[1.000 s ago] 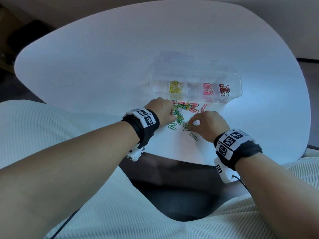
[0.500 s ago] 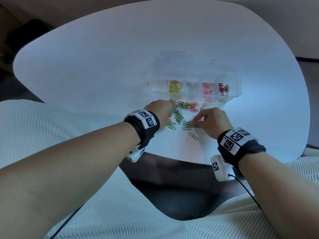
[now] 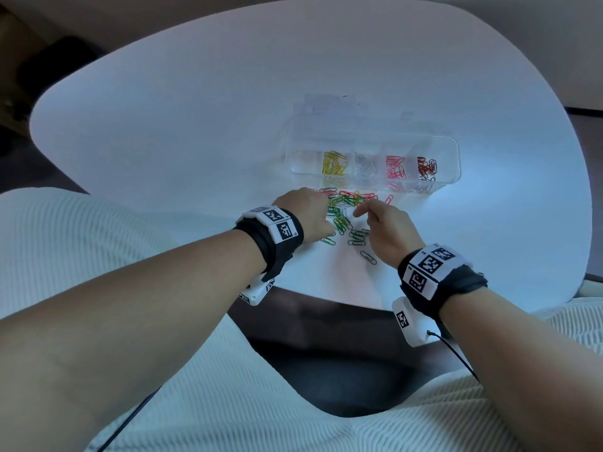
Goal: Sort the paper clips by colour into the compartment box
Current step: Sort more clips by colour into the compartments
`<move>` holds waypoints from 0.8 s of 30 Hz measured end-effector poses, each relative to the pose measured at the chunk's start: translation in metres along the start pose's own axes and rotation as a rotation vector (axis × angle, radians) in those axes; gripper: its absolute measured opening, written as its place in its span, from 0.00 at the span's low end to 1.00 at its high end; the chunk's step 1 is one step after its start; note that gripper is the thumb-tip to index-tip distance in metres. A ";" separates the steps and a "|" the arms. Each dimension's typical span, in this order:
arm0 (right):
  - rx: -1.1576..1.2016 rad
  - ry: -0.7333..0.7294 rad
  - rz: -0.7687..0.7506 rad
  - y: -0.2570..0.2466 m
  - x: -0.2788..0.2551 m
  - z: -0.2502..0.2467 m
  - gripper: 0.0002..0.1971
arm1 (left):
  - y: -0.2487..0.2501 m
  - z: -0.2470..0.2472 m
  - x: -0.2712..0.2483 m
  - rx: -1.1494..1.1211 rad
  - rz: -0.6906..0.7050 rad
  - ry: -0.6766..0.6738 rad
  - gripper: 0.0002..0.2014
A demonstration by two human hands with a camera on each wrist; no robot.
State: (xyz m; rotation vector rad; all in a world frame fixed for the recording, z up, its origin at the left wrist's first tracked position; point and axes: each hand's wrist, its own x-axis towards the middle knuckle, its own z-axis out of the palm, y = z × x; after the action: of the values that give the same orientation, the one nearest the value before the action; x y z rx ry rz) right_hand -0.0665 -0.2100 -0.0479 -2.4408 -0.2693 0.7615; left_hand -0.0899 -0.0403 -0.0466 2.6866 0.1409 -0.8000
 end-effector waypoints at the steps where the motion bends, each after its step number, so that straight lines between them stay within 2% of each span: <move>1: -0.039 0.011 -0.004 -0.003 -0.001 0.001 0.18 | 0.000 0.000 -0.001 0.000 0.005 0.017 0.12; 4: -0.202 0.046 0.001 -0.007 0.001 0.005 0.11 | 0.002 0.000 0.000 0.029 0.029 0.033 0.10; 6: -0.295 0.030 0.017 -0.008 0.002 0.007 0.10 | 0.004 0.000 0.000 0.034 0.039 0.026 0.06; 11: -0.270 0.031 0.057 -0.003 0.003 0.005 0.08 | 0.007 0.000 0.002 0.035 0.055 0.015 0.06; 15: -0.301 0.088 0.123 0.001 0.007 -0.002 0.06 | 0.006 0.003 0.002 0.048 0.044 0.026 0.04; 18: -0.305 0.119 0.042 0.000 0.006 -0.002 0.11 | 0.004 0.004 0.002 0.008 0.045 0.029 0.07; 21: -0.340 0.104 -0.075 -0.003 0.006 0.006 0.11 | 0.003 0.005 0.001 0.004 0.061 0.037 0.08; 24: -0.390 0.099 -0.111 -0.004 0.006 0.011 0.11 | 0.003 0.006 0.001 0.023 0.076 0.040 0.08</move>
State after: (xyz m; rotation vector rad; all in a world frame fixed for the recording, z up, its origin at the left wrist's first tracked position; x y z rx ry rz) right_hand -0.0680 -0.1992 -0.0560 -2.7890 -0.5549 0.5799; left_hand -0.0919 -0.0451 -0.0512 2.7128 0.0384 -0.7292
